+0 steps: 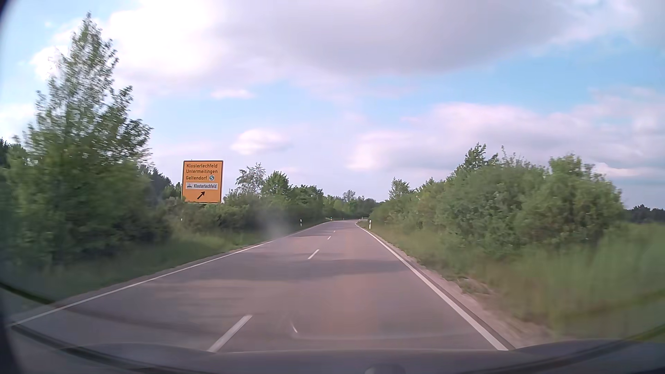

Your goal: Follow the waypoints while adhering to traffic rules and regulations

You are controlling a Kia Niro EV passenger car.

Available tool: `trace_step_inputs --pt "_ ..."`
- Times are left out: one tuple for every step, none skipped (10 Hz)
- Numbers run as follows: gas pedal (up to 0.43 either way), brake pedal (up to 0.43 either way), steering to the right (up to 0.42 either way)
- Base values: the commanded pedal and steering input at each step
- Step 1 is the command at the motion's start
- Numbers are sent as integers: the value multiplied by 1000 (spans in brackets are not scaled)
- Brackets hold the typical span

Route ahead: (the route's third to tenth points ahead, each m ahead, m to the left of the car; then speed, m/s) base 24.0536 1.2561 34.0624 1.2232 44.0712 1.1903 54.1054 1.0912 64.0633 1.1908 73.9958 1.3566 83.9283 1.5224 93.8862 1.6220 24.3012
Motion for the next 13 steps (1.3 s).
trace_step_inputs --pt "228 0 -2" --pt "228 0 -2" --pt "228 0 -2" --pt "228 0 -2" --pt "228 0 -1" --pt "228 0 -2" --pt "220 0 -1" --pt "220 0 -1" --pt "209 0 -1" --pt "209 0 -2" --pt "209 0 -1" --pt "197 0 -1" --pt "197 0 -1"
